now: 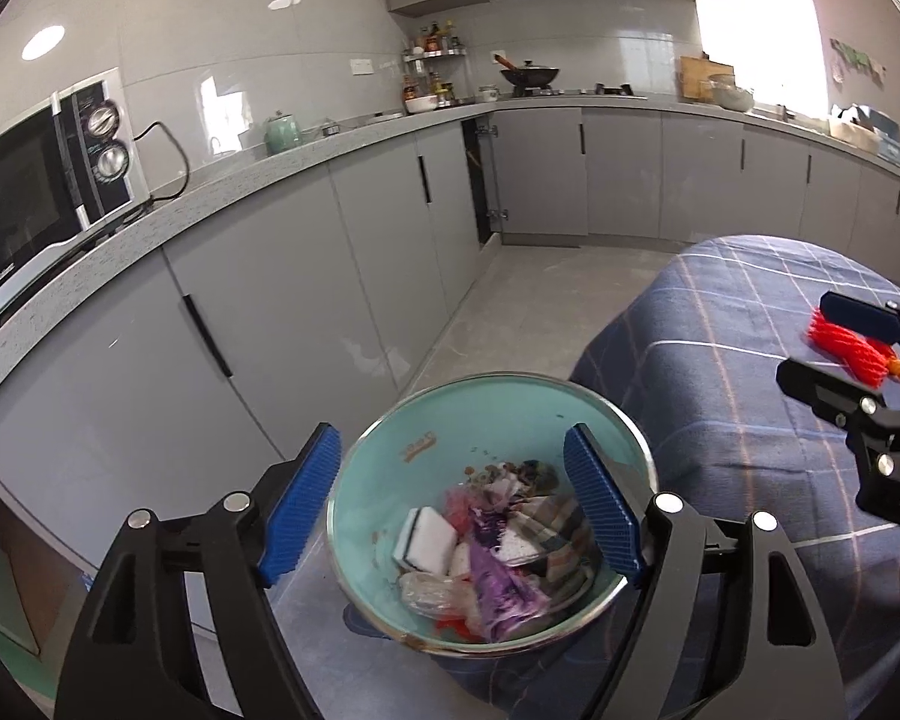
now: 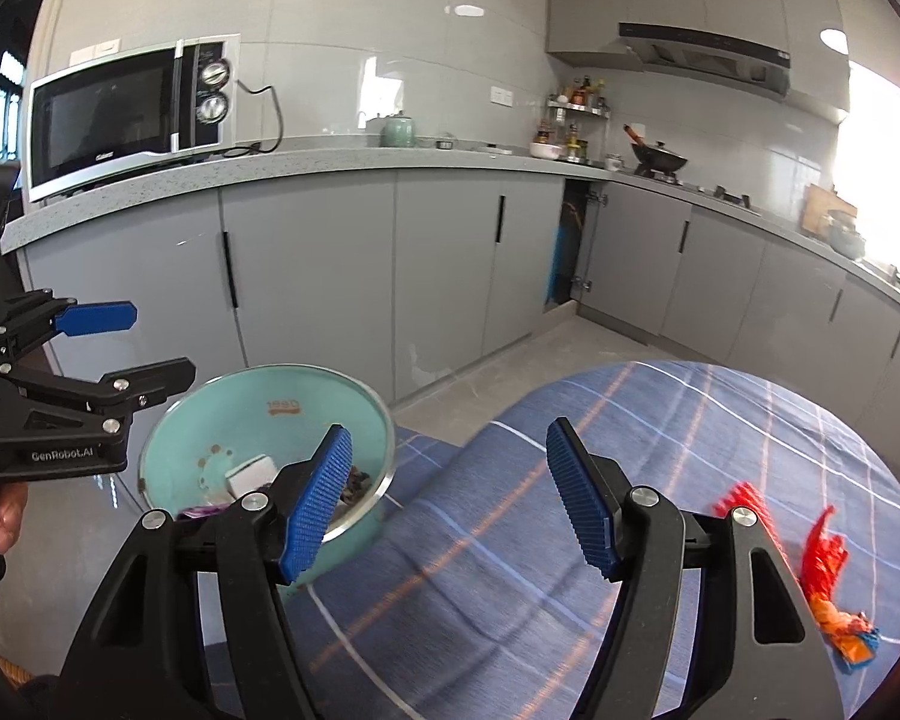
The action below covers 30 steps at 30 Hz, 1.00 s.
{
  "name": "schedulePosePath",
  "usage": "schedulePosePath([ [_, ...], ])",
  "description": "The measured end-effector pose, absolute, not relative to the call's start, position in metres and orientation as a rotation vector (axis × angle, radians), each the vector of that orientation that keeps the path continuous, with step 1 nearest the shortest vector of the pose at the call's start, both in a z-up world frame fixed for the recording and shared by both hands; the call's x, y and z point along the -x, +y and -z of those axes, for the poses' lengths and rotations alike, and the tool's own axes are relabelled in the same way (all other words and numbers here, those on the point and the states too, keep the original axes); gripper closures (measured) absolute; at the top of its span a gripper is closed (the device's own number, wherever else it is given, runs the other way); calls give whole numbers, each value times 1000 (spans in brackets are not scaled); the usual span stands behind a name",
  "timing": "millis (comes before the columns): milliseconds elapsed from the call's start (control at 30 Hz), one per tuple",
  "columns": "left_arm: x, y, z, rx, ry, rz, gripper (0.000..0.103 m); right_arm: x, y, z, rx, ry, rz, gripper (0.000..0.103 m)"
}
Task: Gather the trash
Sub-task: 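Move both tools back over the table toward the red net and red bag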
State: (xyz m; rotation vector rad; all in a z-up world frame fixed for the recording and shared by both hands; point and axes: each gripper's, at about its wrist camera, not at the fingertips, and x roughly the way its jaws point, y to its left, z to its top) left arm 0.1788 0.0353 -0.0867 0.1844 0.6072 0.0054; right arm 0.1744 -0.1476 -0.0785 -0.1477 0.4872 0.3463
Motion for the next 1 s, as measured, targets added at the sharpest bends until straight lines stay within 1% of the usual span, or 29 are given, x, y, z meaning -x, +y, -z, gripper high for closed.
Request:
schedulePosePath([
  [433, -188, -25, 90, -218, 618, 85, 26, -164, -228, 86, 98, 512, -188, 35],
  [500, -191, -40, 90, -221, 616, 111, 26, -162, -247, 87, 96, 519, -142, 33],
  [633, -195, -72, 90, -232, 607, 158, 25, -159, -296, 94, 90, 544, -31, 33],
  [733, -198, -96, 90, -246, 599, 189, 21, -157, -337, 99, 64, 573, 57, 33],
  [1000, -210, -162, 100, -293, 620, 290, 21, -157, -410, 113, 37, 669, 185, 33],
])
